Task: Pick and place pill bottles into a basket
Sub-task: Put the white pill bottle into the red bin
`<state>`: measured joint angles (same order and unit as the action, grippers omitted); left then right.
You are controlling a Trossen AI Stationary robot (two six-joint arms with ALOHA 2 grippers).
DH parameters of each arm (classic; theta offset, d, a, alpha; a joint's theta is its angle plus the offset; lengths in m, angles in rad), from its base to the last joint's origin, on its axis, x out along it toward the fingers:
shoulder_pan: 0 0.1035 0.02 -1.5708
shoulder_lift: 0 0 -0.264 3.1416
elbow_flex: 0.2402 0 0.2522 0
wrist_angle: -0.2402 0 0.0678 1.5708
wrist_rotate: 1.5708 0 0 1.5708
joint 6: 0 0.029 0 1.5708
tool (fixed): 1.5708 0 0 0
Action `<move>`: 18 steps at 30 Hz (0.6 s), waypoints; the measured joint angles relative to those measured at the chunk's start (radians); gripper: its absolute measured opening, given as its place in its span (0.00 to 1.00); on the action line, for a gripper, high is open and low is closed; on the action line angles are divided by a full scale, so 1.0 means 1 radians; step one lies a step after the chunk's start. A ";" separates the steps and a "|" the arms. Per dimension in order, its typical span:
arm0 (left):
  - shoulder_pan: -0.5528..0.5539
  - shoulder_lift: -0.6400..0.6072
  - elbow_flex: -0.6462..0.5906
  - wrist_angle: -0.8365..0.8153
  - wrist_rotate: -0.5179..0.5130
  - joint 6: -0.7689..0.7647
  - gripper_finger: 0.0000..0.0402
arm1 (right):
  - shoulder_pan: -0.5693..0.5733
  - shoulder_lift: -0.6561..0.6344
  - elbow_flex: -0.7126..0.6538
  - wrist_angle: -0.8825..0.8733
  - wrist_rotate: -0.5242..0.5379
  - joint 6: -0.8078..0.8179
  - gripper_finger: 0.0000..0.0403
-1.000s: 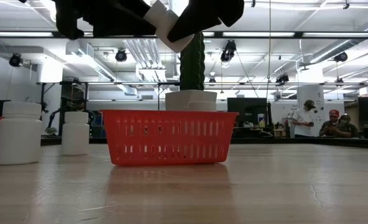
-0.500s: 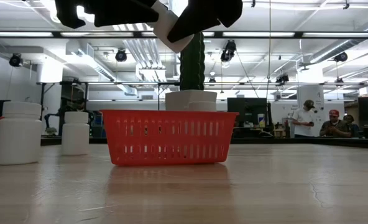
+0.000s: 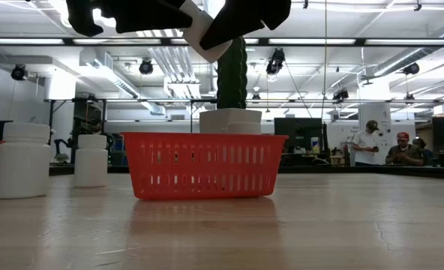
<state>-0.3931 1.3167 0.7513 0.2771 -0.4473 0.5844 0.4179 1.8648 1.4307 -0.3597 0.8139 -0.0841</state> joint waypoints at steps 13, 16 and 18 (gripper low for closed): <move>0.000 0.000 0.000 0.000 0.002 0.005 0.36 | 0.000 0.000 0.000 -0.001 -0.001 0.009 0.30; 0.000 0.000 0.000 -0.002 0.005 0.005 0.36 | 0.000 0.000 0.000 -0.002 -0.003 0.019 0.36; 0.000 0.000 0.000 -0.007 0.009 0.005 0.36 | 0.000 0.000 0.000 -0.003 -0.005 0.022 0.41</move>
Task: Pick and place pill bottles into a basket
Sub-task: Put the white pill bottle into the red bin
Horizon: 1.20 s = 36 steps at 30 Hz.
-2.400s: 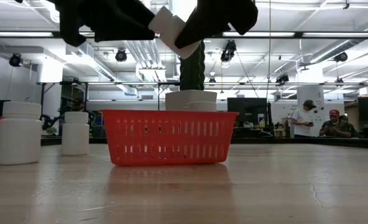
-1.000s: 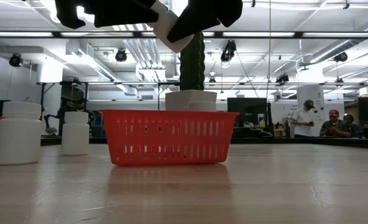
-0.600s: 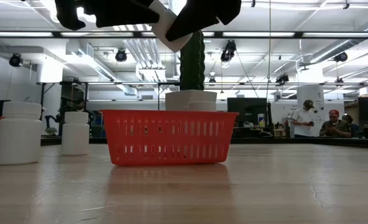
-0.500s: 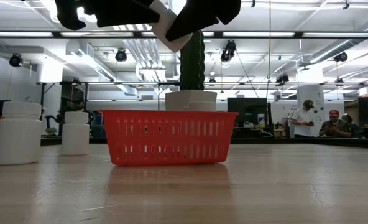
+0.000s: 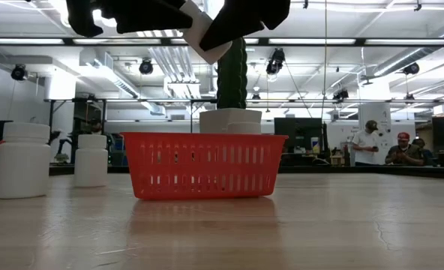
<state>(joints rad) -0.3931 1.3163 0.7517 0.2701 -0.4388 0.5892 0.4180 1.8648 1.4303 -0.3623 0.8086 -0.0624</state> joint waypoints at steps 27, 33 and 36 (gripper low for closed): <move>0.035 0.002 0.071 -0.323 0.072 -0.141 0.36 | 0.068 -0.098 -0.126 -0.257 0.430 0.360 0.38; 0.051 0.017 0.067 -0.323 0.078 -0.143 0.36 | 0.069 -0.165 -0.204 -0.234 0.434 0.449 0.35; 0.061 0.049 0.073 -0.328 0.111 -0.153 0.36 | 0.070 -0.215 -0.264 -0.159 0.410 0.457 0.33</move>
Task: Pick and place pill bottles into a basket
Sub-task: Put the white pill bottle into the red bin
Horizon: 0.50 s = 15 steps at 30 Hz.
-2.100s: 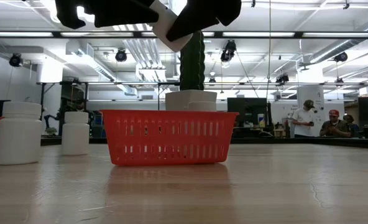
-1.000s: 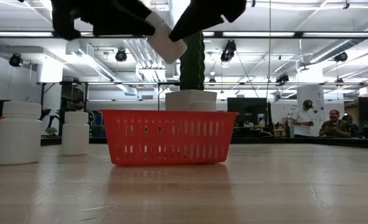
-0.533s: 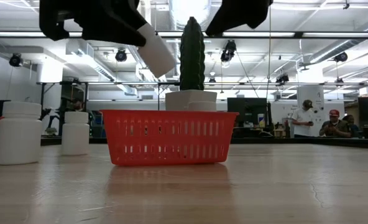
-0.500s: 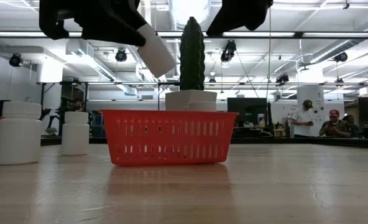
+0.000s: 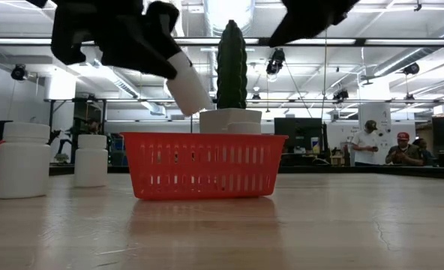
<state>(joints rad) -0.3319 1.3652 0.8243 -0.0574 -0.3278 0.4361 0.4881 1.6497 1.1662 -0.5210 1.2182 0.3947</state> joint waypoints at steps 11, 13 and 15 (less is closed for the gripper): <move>0.017 0.110 0.089 -0.066 0.020 -0.013 0.36 | -0.032 -0.234 -0.452 1.171 -0.788 -0.534 0.29; 0.016 0.115 0.090 -0.069 0.020 -0.013 0.36 | -0.045 -0.268 -0.512 1.241 -0.874 -0.520 0.29; 0.016 0.115 0.089 -0.071 0.020 -0.014 0.36 | -0.051 -0.298 -0.558 1.249 -0.882 -0.493 0.28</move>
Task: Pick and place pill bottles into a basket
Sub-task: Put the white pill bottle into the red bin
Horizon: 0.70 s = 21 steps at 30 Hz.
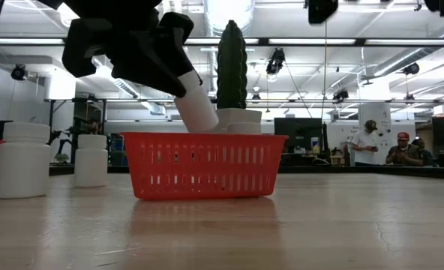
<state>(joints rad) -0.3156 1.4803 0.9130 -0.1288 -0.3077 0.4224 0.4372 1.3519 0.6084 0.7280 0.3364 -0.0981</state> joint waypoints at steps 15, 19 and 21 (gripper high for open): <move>0.000 -0.001 0.009 -0.049 0.119 -0.051 0.36 | -0.017 -0.015 -0.130 0.176 -0.050 0.004 0.26; 0.002 0.002 0.009 -0.058 0.120 -0.051 0.36 | -0.017 -0.015 -0.127 0.177 -0.049 0.001 0.24; 0.004 0.011 0.010 -0.058 0.120 -0.051 0.36 | -0.017 -0.015 -0.127 0.176 -0.049 0.001 0.24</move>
<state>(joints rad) -0.3116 1.4914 0.9226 -0.1867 -0.1872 0.3710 0.4202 1.3373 0.4812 0.9045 0.2870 -0.0969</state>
